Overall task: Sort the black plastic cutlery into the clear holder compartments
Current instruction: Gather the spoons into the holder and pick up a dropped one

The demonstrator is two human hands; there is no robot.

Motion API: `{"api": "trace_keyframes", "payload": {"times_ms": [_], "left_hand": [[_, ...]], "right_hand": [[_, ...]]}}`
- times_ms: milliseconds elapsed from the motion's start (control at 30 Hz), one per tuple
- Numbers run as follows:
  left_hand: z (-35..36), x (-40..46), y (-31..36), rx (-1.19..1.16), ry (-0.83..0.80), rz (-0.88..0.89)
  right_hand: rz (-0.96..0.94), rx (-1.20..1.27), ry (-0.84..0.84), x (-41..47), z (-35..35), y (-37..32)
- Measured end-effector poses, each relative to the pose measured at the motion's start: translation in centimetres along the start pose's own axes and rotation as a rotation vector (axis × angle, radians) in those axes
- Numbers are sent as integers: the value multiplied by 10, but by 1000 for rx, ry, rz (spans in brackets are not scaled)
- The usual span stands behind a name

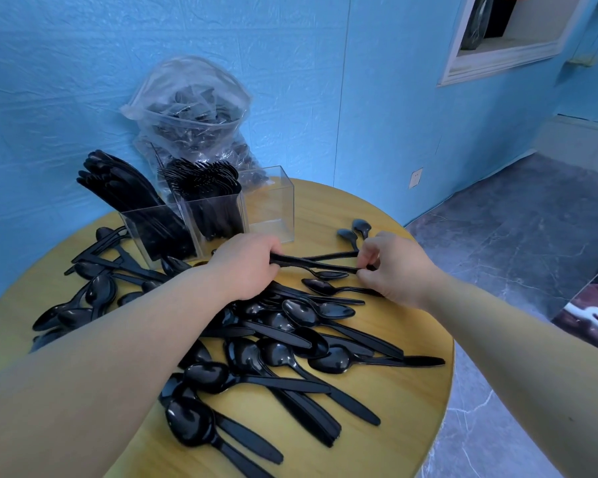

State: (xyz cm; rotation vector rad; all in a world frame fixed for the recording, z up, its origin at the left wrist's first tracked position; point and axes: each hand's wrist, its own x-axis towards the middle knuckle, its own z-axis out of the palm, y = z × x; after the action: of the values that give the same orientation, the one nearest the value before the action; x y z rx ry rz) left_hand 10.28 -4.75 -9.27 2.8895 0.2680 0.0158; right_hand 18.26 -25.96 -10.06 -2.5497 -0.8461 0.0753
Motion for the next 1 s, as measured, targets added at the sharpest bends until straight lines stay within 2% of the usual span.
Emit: {"api": "trace_keyframes", "payload": {"times_ms": [267, 667, 867, 1000], "left_hand": [[-10, -13, -10, -66, 78, 64], [-28, -42, -23, -117, 33, 96], [-43, -60, -34, -57, 178, 107], [-58, -73, -50, -58, 221, 43]], "right_hand": [[-43, -14, 28, 1, 2, -10], [-98, -75, 33, 5, 14, -31], [-140, -108, 89, 7, 16, -53], [-221, -148, 88, 6, 16, -77]]}}
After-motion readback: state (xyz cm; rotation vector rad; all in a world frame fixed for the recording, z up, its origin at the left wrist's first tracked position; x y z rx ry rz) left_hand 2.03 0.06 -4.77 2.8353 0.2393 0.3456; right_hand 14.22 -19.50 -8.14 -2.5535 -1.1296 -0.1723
